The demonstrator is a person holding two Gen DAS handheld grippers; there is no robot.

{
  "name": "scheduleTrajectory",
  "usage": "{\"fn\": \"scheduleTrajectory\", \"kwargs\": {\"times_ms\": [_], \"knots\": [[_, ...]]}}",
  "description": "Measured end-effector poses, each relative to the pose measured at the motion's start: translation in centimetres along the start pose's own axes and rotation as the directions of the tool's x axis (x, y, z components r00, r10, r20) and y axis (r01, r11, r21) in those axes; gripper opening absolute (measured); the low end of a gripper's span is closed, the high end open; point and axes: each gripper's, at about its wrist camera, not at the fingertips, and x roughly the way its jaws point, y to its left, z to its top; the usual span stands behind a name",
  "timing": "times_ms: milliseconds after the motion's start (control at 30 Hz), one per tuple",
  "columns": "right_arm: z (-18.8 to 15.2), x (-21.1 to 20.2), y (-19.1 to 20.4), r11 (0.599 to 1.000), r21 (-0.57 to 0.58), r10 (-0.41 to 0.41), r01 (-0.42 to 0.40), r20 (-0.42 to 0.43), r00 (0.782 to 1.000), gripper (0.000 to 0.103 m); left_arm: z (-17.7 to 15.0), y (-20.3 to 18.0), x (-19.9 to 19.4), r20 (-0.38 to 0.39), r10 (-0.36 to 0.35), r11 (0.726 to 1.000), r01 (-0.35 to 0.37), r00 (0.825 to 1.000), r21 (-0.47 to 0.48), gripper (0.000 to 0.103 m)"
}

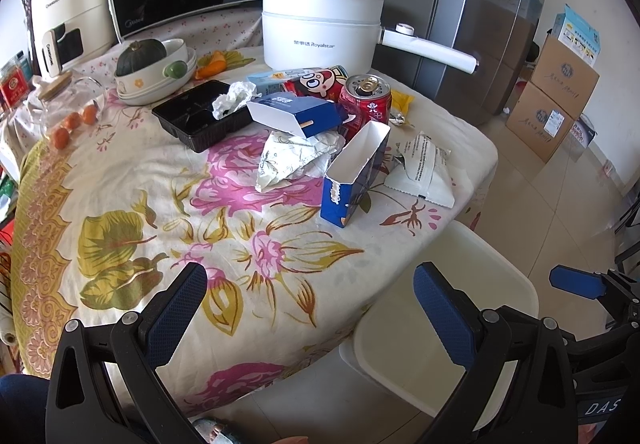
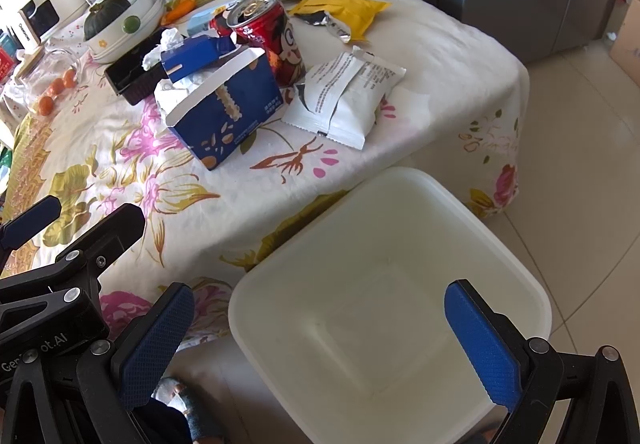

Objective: Collect trash

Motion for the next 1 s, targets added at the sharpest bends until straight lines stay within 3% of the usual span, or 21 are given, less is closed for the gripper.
{"fn": "scheduleTrajectory", "kwargs": {"times_ms": [767, 833, 933, 967, 1000], "knots": [[-0.2, 0.1, -0.1, 1.000, 0.002, 0.011, -0.011, 0.023, 1.000, 0.103, -0.3, 0.6, 0.2, -0.026, 0.006, 1.000, -0.006, 1.000, -0.001, 0.103], [-0.1, 0.1, 0.3, 1.000, -0.017, 0.018, -0.018, 0.011, 1.000, 0.103, 0.6, 0.9, 0.2, -0.027, -0.015, 1.000, 0.015, 1.000, -0.020, 0.103], [1.2, -0.1, 0.9, 0.998, -0.062, 0.028, -0.029, -0.012, 1.000, 0.103, 2.3, 1.7, -0.1, 0.001, 0.014, 0.999, -0.014, 1.000, -0.046, 0.103], [2.0, -0.4, 1.1, 0.996, -0.087, 0.018, -0.020, -0.029, 0.999, 0.103, 2.9, 1.9, -0.3, 0.013, 0.028, 0.999, -0.027, 1.000, -0.046, 0.103], [3.0, -0.3, 1.1, 0.992, -0.124, -0.044, 0.032, -0.095, 0.995, 0.103, 3.6, 2.1, -0.4, 0.021, 0.039, 0.998, -0.039, 0.999, -0.043, 0.103]]}}
